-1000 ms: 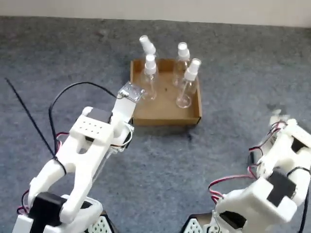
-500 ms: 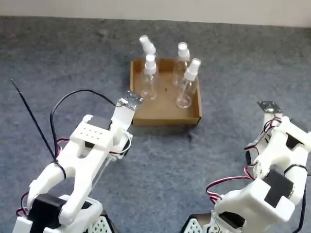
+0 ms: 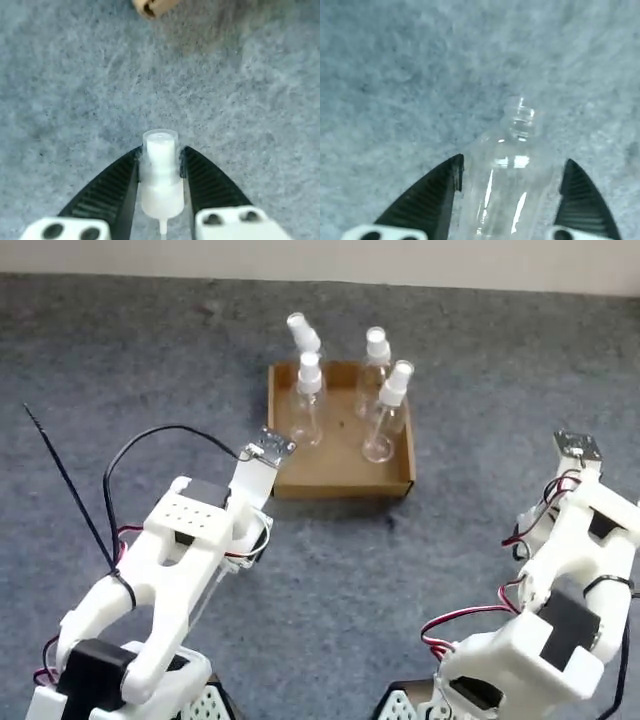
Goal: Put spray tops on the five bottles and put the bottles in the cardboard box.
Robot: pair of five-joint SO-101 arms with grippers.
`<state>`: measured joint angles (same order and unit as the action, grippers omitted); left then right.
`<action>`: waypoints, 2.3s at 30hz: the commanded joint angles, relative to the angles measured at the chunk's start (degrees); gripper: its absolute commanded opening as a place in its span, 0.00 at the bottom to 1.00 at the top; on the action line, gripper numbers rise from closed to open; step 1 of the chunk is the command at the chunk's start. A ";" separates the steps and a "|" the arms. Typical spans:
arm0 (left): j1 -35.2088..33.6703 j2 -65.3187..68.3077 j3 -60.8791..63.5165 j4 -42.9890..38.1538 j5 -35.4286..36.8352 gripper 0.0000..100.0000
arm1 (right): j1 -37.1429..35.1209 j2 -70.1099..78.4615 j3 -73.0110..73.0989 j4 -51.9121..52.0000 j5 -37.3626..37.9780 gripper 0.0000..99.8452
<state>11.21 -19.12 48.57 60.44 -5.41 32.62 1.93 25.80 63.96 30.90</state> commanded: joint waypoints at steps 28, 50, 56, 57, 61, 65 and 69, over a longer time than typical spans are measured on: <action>-9.45 -39.60 -23.87 8.70 0.62 0.00 | -59.82 -48.66 4.88 9.19 -16.53 0.00; -18.68 -60.18 -6.99 -13.98 37.71 0.00 | -80.57 -48.84 37.49 -39.69 -22.42 0.00; -18.95 -63.78 1.19 -20.40 38.95 0.00 | -80.66 -48.84 41.45 -43.82 -22.42 0.00; -18.95 -63.96 2.68 -22.07 38.86 0.00 | -80.75 -48.84 41.71 -44.26 -22.42 0.00; -19.03 -64.04 7.96 -28.84 38.86 0.00 | -83.56 -53.41 42.51 -44.18 -22.42 0.00; -19.03 -64.04 10.24 -31.03 38.86 0.00 | -84.88 -60.88 47.08 -44.09 -22.42 0.00; -18.95 -64.48 10.07 -30.77 38.86 0.00 | -84.70 -65.01 49.36 -43.56 -22.42 0.00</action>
<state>-6.73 -82.77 59.03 31.25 32.84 -51.60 -59.52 75.47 20.97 9.10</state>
